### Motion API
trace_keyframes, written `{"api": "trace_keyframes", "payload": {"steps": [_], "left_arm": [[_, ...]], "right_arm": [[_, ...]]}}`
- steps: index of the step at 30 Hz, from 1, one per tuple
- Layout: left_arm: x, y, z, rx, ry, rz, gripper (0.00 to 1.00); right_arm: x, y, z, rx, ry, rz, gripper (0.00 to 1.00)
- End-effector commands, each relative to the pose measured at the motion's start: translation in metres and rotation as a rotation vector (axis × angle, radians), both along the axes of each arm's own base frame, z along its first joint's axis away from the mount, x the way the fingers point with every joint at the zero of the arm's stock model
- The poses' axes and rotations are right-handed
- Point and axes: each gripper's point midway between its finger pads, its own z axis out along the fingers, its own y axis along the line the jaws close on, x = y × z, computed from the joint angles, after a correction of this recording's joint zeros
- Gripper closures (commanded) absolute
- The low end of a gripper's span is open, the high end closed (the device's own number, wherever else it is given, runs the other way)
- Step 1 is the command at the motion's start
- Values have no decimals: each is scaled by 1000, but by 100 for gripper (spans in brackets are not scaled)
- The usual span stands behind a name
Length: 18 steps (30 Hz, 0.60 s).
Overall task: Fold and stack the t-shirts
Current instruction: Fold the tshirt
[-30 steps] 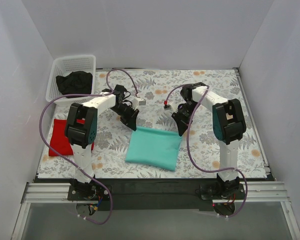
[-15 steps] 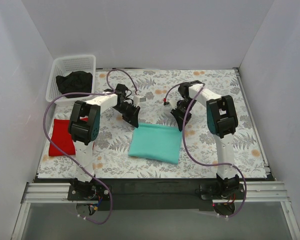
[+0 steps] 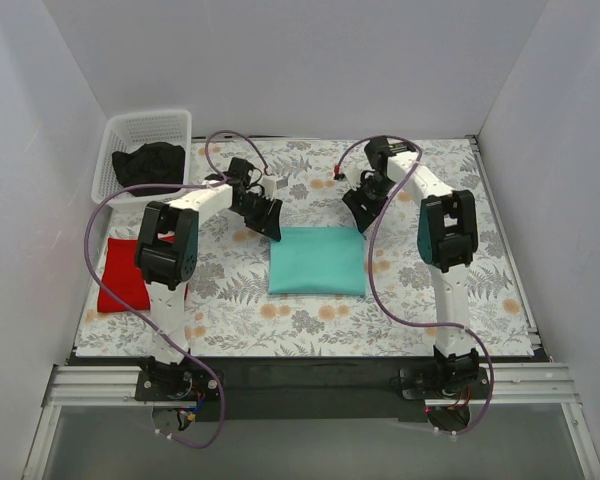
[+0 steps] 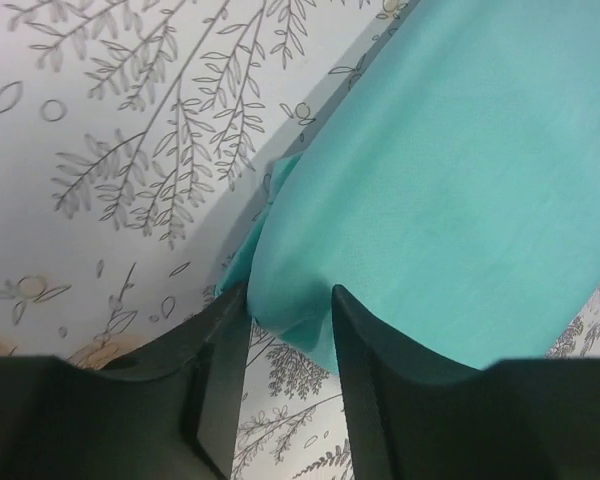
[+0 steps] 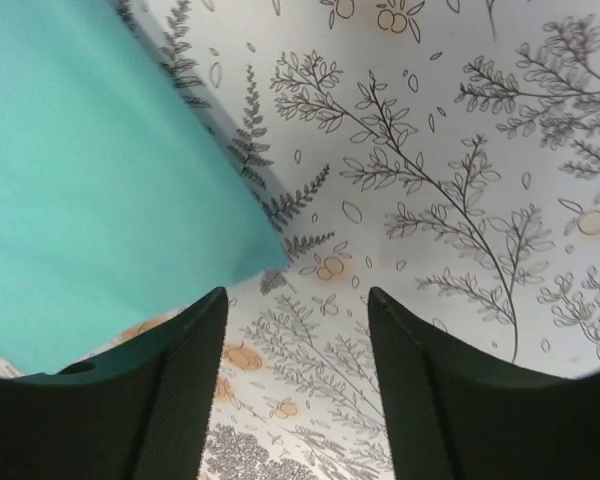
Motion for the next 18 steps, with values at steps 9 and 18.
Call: {"api": "trace_keyframes", "payload": {"steps": [9, 18], "left_arm": [[-71, -28, 124, -301, 57, 88, 29], [-140, -77, 102, -421, 421, 59, 26]], "right_arm": [[-90, 50, 147, 547, 77, -37, 2], [-177, 107, 119, 718, 467, -33, 2]]}}
